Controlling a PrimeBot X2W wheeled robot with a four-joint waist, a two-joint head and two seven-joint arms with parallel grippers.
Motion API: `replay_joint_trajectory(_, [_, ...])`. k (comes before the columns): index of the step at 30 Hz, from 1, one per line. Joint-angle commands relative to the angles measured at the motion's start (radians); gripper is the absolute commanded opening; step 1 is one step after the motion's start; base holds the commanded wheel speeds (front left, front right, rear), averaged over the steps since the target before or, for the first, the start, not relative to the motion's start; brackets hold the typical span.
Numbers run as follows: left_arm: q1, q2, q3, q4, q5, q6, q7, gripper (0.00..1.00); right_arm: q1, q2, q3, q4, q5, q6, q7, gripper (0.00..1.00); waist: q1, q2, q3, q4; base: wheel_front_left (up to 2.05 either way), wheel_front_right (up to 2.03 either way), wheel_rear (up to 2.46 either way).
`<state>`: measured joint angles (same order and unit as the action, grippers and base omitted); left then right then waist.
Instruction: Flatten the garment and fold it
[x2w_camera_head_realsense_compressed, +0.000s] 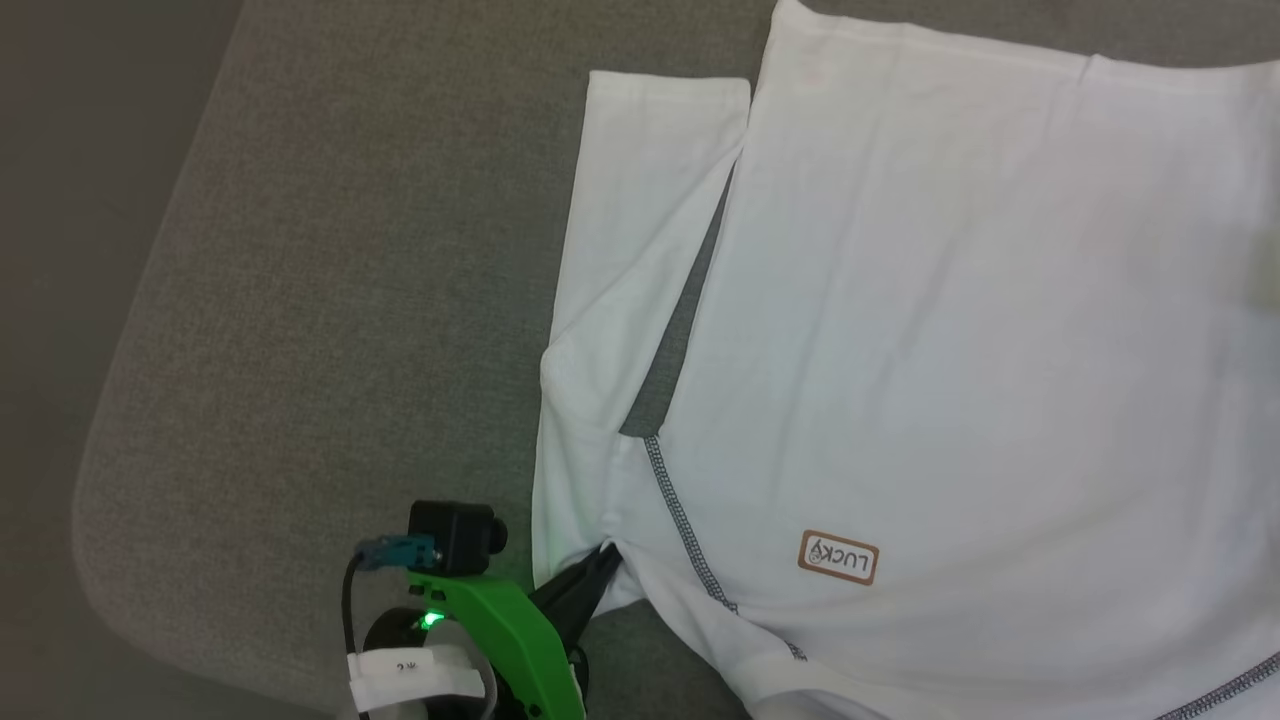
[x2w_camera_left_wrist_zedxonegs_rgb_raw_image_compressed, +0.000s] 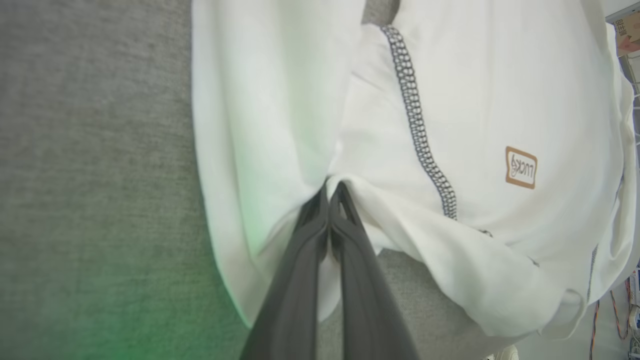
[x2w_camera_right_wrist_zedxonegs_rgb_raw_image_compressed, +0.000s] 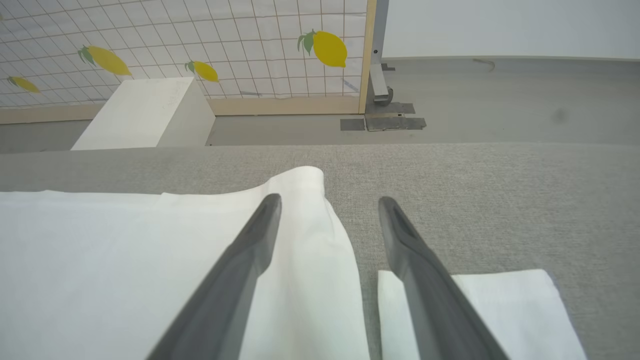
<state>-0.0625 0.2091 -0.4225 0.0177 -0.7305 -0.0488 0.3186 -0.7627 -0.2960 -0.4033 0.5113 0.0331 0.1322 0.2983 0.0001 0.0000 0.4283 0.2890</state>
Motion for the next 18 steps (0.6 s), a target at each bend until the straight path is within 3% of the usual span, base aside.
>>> replay_joint_trajectory(1, [0.022,0.023,0.002,0.052,-0.002,0.031,0.025,0.00,0.054,0.001,0.009,-0.037,0.026,-0.002,-0.042,1.00,-0.0001,0.0000,-0.075,-0.034,0.00,0.00,0.00])
replay_joint_trajectory(10, [0.088,0.045,0.000,0.038,-0.015,0.051,0.044,0.00,0.450,0.044,0.079,-0.337,0.133,-0.002,-0.237,1.00,-0.0001,0.0000,-0.205,-0.094,0.00,0.00,0.00])
replay_joint_trajectory(17, [0.124,0.059,0.003,0.014,-0.018,0.073,0.052,0.00,0.705,0.165,0.084,-0.543,0.143,-0.002,-0.271,1.00,-0.0001,0.0000,-0.263,-0.134,0.00,0.00,0.00])
replay_joint_trajectory(18, [0.126,0.060,0.003,0.012,-0.016,0.075,0.051,0.18,0.726,0.179,0.089,-0.559,0.143,-0.002,-0.271,1.00,-0.0001,0.0000,-0.267,-0.138,0.00,0.00,0.00])
